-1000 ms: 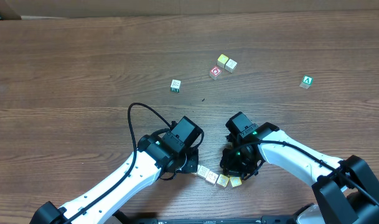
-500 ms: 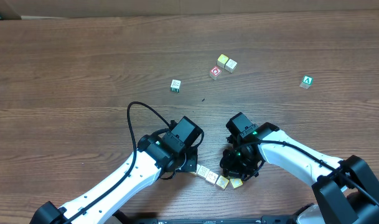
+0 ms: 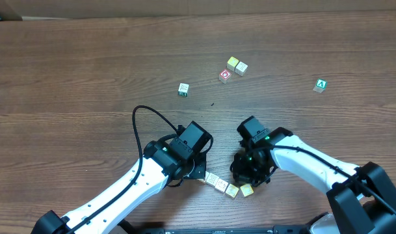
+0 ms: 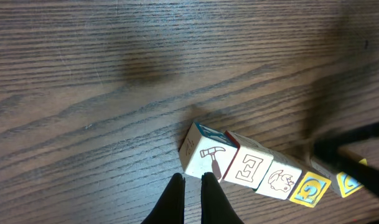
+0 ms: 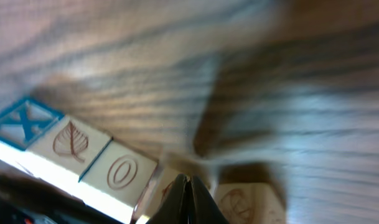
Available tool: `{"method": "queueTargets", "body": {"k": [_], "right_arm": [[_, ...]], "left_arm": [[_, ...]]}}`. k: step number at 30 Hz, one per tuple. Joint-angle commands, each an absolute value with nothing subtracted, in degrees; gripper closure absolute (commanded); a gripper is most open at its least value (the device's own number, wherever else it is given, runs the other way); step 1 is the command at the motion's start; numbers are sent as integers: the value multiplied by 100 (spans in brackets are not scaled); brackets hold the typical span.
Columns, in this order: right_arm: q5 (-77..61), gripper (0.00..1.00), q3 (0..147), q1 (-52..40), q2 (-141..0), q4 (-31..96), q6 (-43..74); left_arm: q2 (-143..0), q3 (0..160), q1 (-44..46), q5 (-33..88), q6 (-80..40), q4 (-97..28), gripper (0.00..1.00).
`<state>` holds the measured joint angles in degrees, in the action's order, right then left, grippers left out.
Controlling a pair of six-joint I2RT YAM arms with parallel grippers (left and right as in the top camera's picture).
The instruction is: Flip 5 blocks
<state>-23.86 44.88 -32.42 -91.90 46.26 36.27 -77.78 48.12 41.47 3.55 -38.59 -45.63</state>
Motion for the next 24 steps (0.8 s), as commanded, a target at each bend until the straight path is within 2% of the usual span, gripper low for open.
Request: {"method": "queueTargets", "body": {"k": [1,6,11,14,24], "right_arm": [[-1907,96,4958,-2869,-9157,4713,3754],[-1538,96,5295,-2206,-9153,5463,3721],[-1216,96,5168,-1990,-9153,5968,3454],[-1402,96,5022,-2032,-9153,5968,2961],[-2012,96,4353,-2355,-9153,4921,2954]], "left_arm": [[-7745,4941,4117,231,-3721,-4541,96],[-7745,4941,4117,235,-3723,-4541,96],[-7745,4941,4117,235,-3723,-4539,96],[-7745,4941,4117,235,-3723,-4541,96],[-7745,4941,4117,303,-3726,-4543,96]]}}
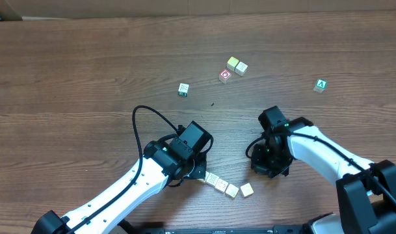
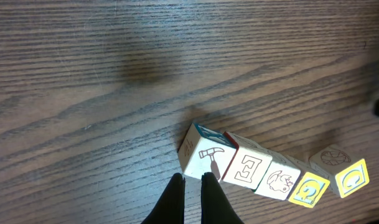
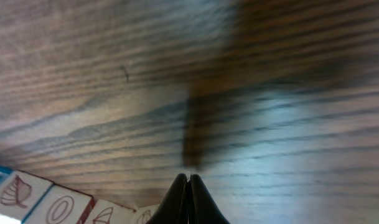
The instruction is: Flip 5 blocks
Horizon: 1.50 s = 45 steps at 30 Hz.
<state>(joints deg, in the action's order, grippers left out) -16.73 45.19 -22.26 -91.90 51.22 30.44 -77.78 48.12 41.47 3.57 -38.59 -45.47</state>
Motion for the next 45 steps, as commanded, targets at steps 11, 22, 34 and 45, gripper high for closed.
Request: {"method": "queueTargets", "body": {"k": [11,22,34,45], "right_arm": [[-2115,96,4311,-2547,-9153,4525,2840],[-2281,96,4311,-2995,-9155,4650,2707],[-2021,96,4311,-3070,-9153,4729,3157],[-2025,96,4311,-3070,-9153,4989,3173]], "left_arm": [[-7745,4941,4117,344,-3726,-4567,96],[-7749,4941,4125,342,-3726,-4584,96],[-7749,4941,4128,344,-3726,-4589,96],[-7749,4941,4128,366,-3726,-4587,96]]}}
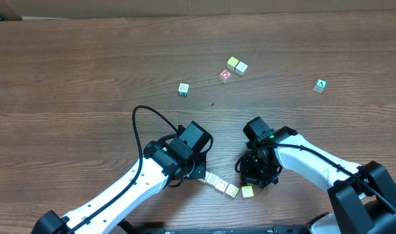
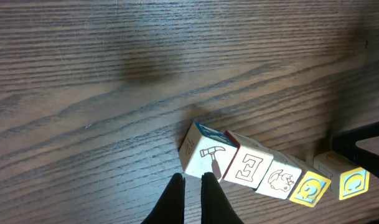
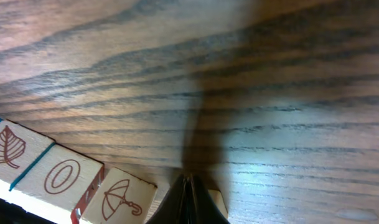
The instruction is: Flip 5 blocks
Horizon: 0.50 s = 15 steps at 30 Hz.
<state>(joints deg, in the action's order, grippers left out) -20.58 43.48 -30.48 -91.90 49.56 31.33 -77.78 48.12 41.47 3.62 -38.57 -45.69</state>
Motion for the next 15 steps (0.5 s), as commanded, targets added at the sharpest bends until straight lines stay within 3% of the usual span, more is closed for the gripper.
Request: {"method": "queueTargets", "body": {"k": [1,15], "right_arm": [[-2025,96,4311,-3070,-9153,5017,3173],[-2239,96,4311,-3092,-9153,5111,3293]], "left_arm": [[-7749,4941,4125,366,-3726,-4587,96],[-7749,4941,4125,362,-3723,-4584,96]]}}
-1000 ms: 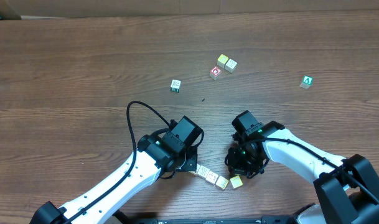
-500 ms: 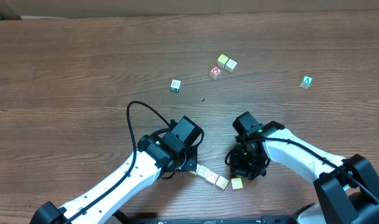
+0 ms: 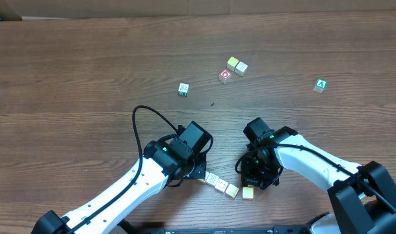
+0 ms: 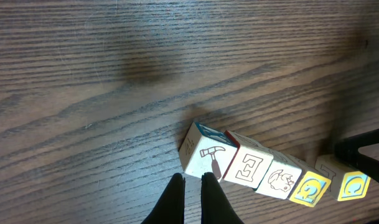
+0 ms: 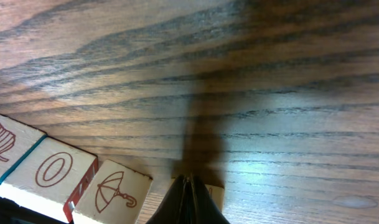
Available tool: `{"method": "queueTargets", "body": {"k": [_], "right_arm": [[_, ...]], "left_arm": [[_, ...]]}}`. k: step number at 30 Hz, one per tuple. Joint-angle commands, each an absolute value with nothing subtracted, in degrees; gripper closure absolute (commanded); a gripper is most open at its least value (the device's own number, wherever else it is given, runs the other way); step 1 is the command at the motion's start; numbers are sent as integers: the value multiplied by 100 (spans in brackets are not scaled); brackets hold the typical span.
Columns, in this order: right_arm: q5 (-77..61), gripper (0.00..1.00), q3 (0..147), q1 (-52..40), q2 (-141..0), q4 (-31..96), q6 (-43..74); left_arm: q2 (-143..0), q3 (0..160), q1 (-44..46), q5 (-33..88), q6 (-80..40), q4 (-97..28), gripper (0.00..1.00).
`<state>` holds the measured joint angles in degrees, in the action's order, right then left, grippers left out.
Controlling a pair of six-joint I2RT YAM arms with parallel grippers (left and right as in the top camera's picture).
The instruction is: Flip 5 blocks
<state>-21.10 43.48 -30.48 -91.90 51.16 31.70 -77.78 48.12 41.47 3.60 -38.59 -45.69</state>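
Note:
A row of wooden picture blocks lies near the front edge: hammer block (image 4: 205, 156), E block (image 4: 247, 167), rabbit block (image 4: 278, 180) and a yellow question-mark block (image 4: 310, 190). From the other side the row shows a leaf block (image 5: 1, 140), an O block (image 5: 53, 175) and an umbrella block (image 5: 114, 193). A loose yellow block (image 3: 248, 192) sits just off the row's right end. My right gripper (image 5: 190, 184) is shut, its tip down on that block (image 5: 213, 195). My left gripper (image 4: 192, 184) rests beside the hammer block, with a narrow gap and nothing in it.
Further back lie a green-and-white block (image 3: 183, 89), a red block (image 3: 225, 75), a yellow block (image 3: 232, 63) touching a pale block (image 3: 242, 67), and a green A block (image 3: 321, 85) at far right. A black cable (image 3: 145, 117) loops from the left arm.
The right gripper has edged slightly lower over the loose yellow block, and the block has shifted a little toward the front edge. The left arm and the row have not moved.
The right gripper was shut and low at the row's right end. Then it stood back to the right, with the loose yellow block lying apart from the row. Then it was back on that block, where it still presses. The left gripper stayed beside the hammer block throughout.

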Motion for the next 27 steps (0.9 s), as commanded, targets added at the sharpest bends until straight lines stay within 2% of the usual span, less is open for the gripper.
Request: {"method": "queueTargets", "body": {"k": [1,15,21,27], "right_arm": [[-2241,96,4311,-3116,-9153,5109,3315],[-2064,96,4313,-3352,-9153,4807,3800],[-1876,96,4493,-2862,-9139,4838,3795],[-1640,96,4877,-2150,-9011,5660,3642]], "left_arm": [[-7749,4941,4125,362,-3723,-4584,96],[-7749,4941,4125,362,-3723,-4584,96],[-7749,4941,4125,362,-3726,-4584,96],[-7749,4941,4125,362,-3723,-4587,96]]}}
